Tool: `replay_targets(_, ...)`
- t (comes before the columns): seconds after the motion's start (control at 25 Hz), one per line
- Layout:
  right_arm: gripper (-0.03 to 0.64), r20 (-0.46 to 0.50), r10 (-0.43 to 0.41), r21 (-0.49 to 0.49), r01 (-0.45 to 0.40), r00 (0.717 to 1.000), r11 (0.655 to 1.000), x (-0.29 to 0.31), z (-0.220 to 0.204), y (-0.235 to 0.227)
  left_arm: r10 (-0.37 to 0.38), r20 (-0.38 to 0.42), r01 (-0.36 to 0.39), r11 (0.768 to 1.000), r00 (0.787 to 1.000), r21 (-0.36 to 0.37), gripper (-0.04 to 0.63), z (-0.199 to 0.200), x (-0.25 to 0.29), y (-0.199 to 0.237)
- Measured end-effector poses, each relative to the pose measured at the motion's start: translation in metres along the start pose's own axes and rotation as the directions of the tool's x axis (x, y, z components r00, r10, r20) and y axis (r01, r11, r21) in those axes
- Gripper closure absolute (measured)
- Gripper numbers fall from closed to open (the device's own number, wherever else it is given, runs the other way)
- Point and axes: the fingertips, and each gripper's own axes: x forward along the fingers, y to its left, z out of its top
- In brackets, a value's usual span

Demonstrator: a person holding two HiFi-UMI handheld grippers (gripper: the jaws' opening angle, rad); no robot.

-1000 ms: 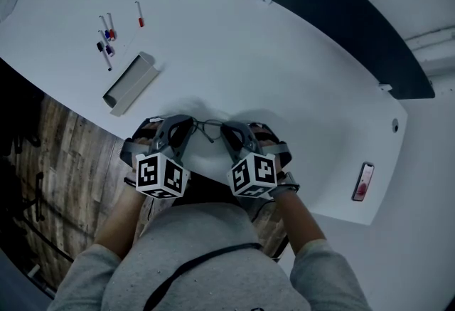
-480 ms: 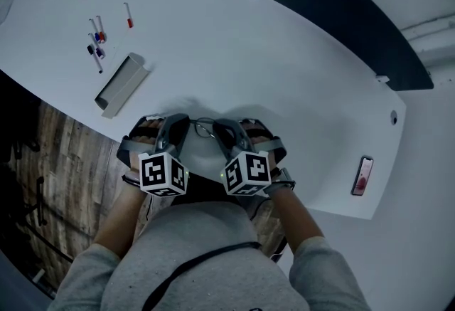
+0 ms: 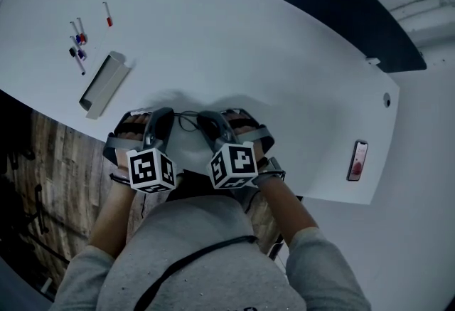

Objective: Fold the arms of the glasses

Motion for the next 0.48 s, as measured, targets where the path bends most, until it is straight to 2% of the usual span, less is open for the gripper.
replay_targets(0.24,0.575,-0.003,0.003,0.003,-0.003,1.0,1.0,-0.0008,-0.0022,0.0021,-0.003,-0.019,0.004,0.999,1.0,0.054,0.568,0.0022,0.0027,-0.0011)
replay_targets(0.48,0.575,-0.014,0.001,0.011,-0.001,1.0,1.0,-0.0005,-0.0051,-0.0009,0.02,0.026,-0.021,0.999,0.999,0.035,0.568,0.0064,0.0027,0.0018)
